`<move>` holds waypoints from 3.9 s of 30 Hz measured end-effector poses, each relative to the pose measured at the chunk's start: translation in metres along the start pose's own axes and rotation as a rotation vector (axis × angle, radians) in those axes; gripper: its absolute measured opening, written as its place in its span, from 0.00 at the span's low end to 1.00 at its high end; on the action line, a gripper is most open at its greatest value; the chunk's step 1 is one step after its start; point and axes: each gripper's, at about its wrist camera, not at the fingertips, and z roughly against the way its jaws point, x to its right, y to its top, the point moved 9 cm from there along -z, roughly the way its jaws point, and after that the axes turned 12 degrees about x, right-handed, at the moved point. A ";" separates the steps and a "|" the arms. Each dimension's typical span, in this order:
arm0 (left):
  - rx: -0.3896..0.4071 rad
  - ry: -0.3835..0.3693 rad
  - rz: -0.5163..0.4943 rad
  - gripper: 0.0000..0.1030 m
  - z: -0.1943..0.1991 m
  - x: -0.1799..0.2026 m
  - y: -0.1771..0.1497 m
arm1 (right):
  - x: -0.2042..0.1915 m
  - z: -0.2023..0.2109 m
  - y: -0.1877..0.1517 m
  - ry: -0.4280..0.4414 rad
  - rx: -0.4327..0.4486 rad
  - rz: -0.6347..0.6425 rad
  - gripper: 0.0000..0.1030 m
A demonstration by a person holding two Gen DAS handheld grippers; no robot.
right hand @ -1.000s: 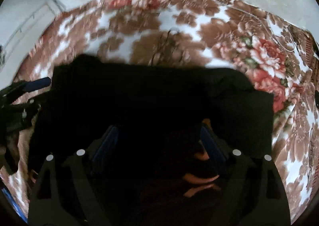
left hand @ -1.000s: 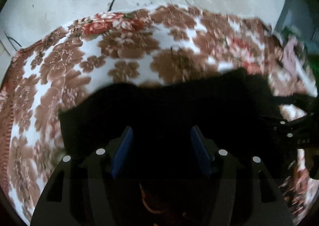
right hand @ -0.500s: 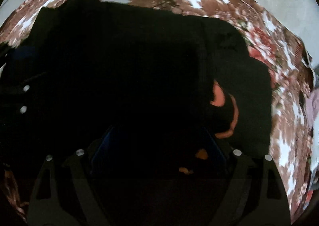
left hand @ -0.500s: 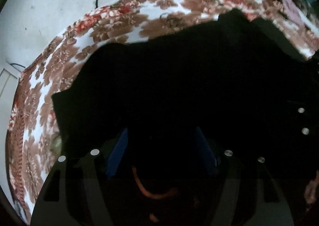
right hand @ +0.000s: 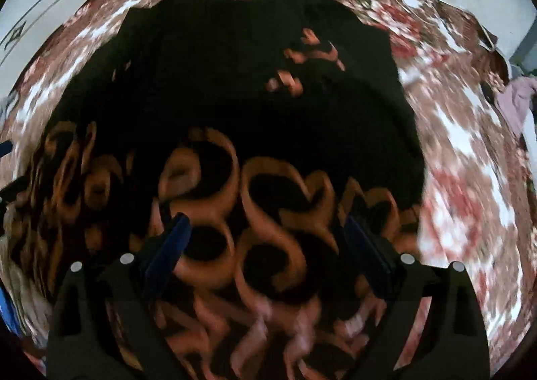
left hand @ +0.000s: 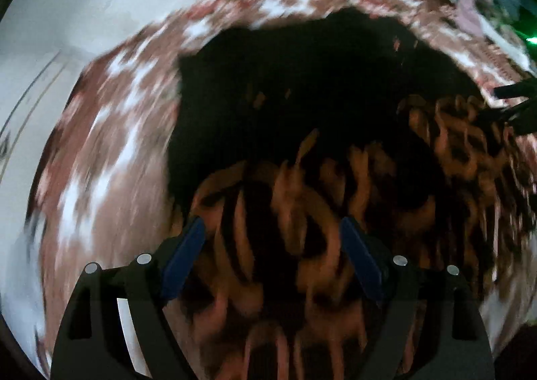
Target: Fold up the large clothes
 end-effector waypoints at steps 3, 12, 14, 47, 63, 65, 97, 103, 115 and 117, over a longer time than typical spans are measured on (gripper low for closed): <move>-0.047 0.051 0.077 0.79 0.040 -0.020 -0.048 | 0.025 0.024 -0.040 -0.029 -0.034 0.003 0.89; -0.167 0.014 0.575 0.77 0.059 -0.084 -0.144 | 0.116 0.057 -0.167 -0.146 -0.233 -0.207 0.89; -0.172 -0.035 0.617 0.74 0.056 -0.077 -0.147 | 0.117 0.055 -0.185 -0.094 -0.275 -0.292 0.89; -0.228 -0.307 0.643 0.48 0.018 -0.011 -0.134 | 0.062 0.032 -0.188 0.108 -0.424 -0.442 0.85; -0.251 -0.427 0.681 0.17 0.006 -0.010 -0.110 | 0.052 0.049 -0.157 0.055 -0.436 -0.440 0.12; -0.214 -0.468 0.671 0.17 0.024 -0.011 -0.084 | 0.042 0.070 -0.136 0.077 -0.394 -0.471 0.12; 0.067 -0.422 0.568 0.16 -0.038 -0.036 0.192 | 0.089 0.025 0.160 0.193 -0.009 -0.232 0.11; 0.068 -0.433 0.548 0.16 -0.084 -0.062 0.237 | 0.101 -0.011 0.219 0.152 0.023 -0.239 0.11; -0.097 -0.407 0.654 0.16 -0.239 -0.118 0.289 | 0.158 -0.148 0.288 0.105 -0.107 -0.322 0.11; -0.155 -0.395 0.693 0.17 -0.266 -0.126 0.286 | 0.164 -0.173 0.294 0.115 -0.147 -0.339 0.12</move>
